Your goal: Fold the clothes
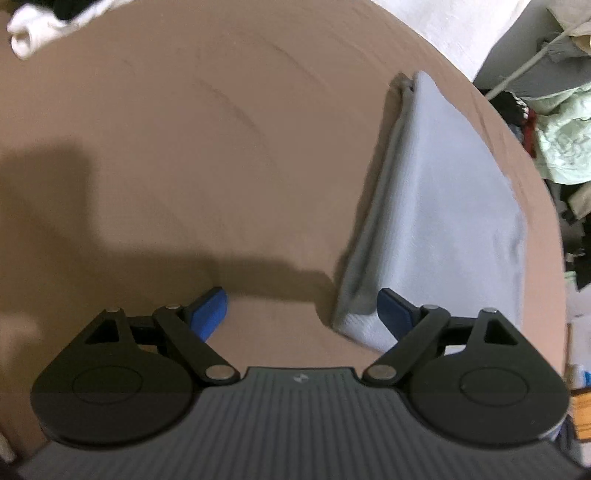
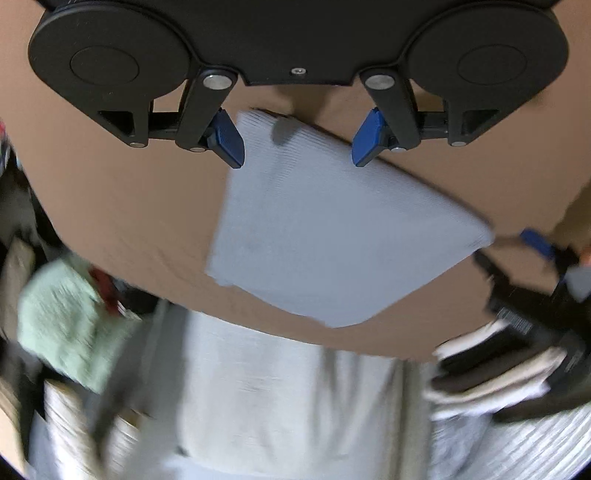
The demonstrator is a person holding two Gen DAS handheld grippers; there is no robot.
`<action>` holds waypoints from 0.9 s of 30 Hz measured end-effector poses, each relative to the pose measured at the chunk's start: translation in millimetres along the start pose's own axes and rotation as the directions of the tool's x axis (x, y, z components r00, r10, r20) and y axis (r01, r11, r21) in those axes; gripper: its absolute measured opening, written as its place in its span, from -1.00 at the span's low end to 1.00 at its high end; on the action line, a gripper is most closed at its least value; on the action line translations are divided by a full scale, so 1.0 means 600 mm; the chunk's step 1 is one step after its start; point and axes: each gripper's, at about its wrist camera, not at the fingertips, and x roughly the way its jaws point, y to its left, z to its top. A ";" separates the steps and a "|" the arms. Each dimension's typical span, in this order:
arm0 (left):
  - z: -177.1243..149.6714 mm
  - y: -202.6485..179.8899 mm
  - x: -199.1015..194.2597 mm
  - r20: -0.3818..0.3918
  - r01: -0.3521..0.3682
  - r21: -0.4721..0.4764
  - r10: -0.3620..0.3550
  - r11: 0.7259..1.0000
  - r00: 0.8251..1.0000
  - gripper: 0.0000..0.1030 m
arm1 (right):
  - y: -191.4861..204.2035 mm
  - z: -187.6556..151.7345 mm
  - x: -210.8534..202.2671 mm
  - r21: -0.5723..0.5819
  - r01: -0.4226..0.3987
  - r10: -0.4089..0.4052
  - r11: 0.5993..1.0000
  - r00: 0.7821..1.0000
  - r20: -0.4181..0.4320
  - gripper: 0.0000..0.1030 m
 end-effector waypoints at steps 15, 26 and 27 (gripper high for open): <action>-0.037 0.042 0.016 -0.030 0.253 -0.243 -0.268 0.937 0.963 0.73 | 0.046 0.007 0.062 -0.247 0.039 -0.047 0.968 0.999 -0.027 0.35; -0.054 0.013 0.039 0.118 0.485 -0.186 -0.471 0.854 0.874 -0.07 | 0.033 0.034 0.109 -0.330 -0.011 0.027 0.944 0.999 0.044 0.46; -0.055 0.012 0.039 0.121 0.516 -0.191 -0.501 0.835 0.857 -0.08 | 0.037 0.035 0.106 -0.352 -0.009 0.032 0.936 0.998 0.061 0.27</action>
